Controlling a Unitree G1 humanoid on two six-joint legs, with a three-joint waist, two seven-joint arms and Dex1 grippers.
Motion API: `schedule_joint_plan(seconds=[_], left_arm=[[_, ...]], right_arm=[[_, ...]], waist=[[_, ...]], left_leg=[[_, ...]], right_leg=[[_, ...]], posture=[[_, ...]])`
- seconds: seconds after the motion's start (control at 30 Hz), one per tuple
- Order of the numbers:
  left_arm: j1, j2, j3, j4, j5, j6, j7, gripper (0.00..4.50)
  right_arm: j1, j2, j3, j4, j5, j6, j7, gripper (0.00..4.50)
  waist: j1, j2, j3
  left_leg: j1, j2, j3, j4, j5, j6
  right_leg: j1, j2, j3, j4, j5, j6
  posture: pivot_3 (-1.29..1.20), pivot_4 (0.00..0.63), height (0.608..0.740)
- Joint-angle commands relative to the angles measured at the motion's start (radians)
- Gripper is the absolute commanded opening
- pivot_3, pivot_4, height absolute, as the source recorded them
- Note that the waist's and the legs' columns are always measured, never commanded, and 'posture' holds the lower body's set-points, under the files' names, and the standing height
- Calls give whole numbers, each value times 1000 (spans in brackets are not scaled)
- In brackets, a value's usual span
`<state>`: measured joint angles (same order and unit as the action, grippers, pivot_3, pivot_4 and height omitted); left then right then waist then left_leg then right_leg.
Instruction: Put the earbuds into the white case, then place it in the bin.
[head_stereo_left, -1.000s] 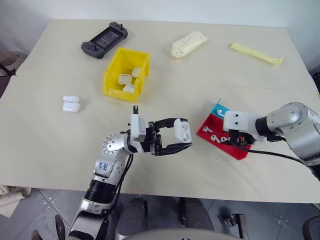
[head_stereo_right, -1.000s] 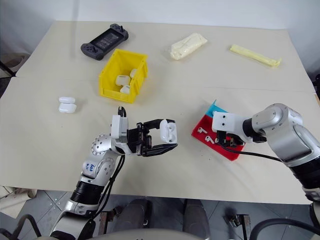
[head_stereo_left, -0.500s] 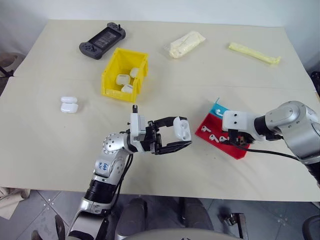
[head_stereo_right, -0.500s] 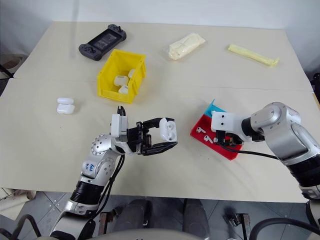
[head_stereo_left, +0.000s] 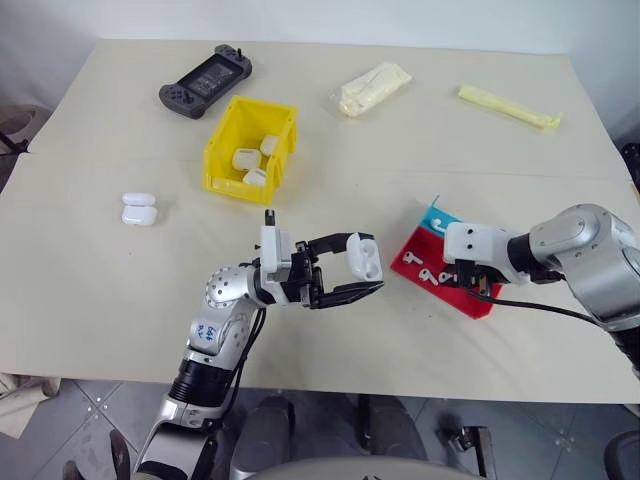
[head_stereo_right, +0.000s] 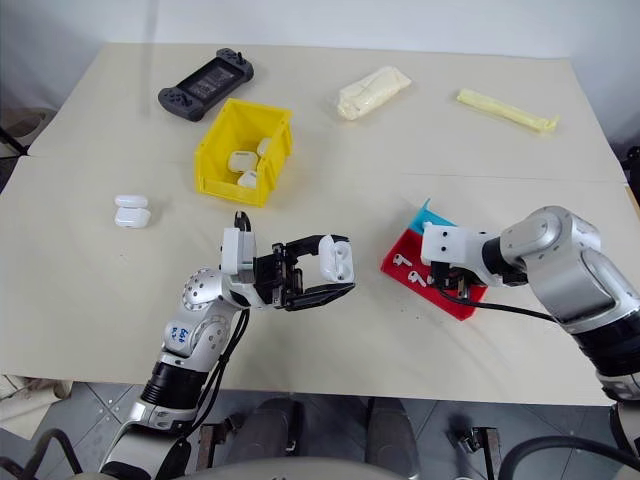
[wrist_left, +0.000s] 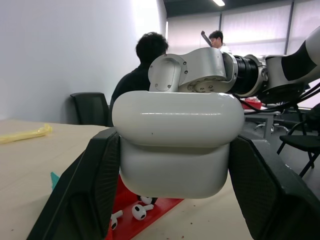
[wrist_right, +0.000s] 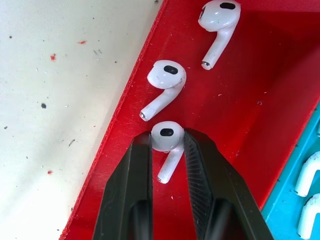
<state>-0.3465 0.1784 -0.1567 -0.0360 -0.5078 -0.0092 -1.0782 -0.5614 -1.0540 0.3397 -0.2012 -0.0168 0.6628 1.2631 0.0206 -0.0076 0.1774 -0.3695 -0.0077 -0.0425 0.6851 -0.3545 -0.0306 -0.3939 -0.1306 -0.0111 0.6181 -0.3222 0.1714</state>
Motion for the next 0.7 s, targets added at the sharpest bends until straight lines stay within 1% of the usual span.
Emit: schedule_joint_plan(seconds=[0.03,0.1,0.13,0.2,0.23,0.3,0.33,0.4,0.43,0.53,0.63,0.7], left_arm=[[-13,-3,-12,-32,-35,14,-35,2807],[-17,-6,-7,-30,-44,19,-48,2807],[-22,-7,-6,-25,-48,22,-55,2807],[-39,-23,-7,-3,-54,18,-72,2807],[-49,-31,-9,10,-51,14,-77,2807],[-55,-30,-5,18,-56,17,-93,2807],[-63,-37,-5,27,-57,23,-93,2807],[-71,-32,0,33,-69,40,-107,2807],[-86,-36,-7,44,-67,53,-110,2807],[-117,-32,-5,71,-70,81,-126,2807],[-127,-24,3,77,-76,101,-139,2807],[-130,-18,3,67,-80,122,-140,2807]], right_arm=[[37,-45,-86,-47,32,39,-4,520],[60,-64,-143,-79,60,72,-10,520],[82,-72,-195,-100,92,92,-10,520],[155,-61,-361,-142,196,107,7,520],[211,-22,-461,-167,247,69,3,520],[282,44,-573,-216,310,10,-24,520],[325,98,-638,-243,362,-10,-33,520],[373,191,-718,-306,462,-9,-67,520],[393,269,-777,-342,556,33,-121,520],[393,446,-847,-439,795,115,-300,520],[388,524,-846,-494,932,122,-416,520],[387,569,-812,-522,1019,125,-496,520]], waist=[[1,0,0],[4,0,0],[5,0,0],[7,0,0],[6,0,0],[7,0,1],[6,0,1],[3,0,1],[2,0,1],[2,0,1],[2,1,0],[2,1,0]], left_leg=[[0,0,0,0,0,0],[-1,0,0,0,0,0],[-1,-1,0,0,0,0],[-2,-1,-1,0,0,0],[-2,-1,-2,0,0,0],[-2,-1,-3,0,0,0],[-1,0,-3,0,0,0],[-1,0,-2,0,0,0],[0,0,-2,0,0,0],[0,1,-3,0,1,-1],[0,0,-3,0,1,-2],[0,0,-4,0,1,-2]], right_leg=[[0,0,0,0,0,0],[0,0,0,0,0,0],[0,-1,0,0,0,0],[0,-1,-1,0,0,0],[0,-1,-2,0,0,0],[1,-1,-3,0,0,0],[2,0,-3,-1,0,0],[2,0,-3,0,0,0],[2,0,-3,0,0,0],[2,0,-3,2,0,-1],[2,0,-3,2,1,-1],[2,0,-3,2,1,-1]], posture=[[0,150,740],[0,150,740],[0,150,740],[0,150,740],[0,150,740],[0,150,740],[0,150,740],[0,150,740],[0,150,740],[0,150,740],[0,150,740],[0,150,740]])
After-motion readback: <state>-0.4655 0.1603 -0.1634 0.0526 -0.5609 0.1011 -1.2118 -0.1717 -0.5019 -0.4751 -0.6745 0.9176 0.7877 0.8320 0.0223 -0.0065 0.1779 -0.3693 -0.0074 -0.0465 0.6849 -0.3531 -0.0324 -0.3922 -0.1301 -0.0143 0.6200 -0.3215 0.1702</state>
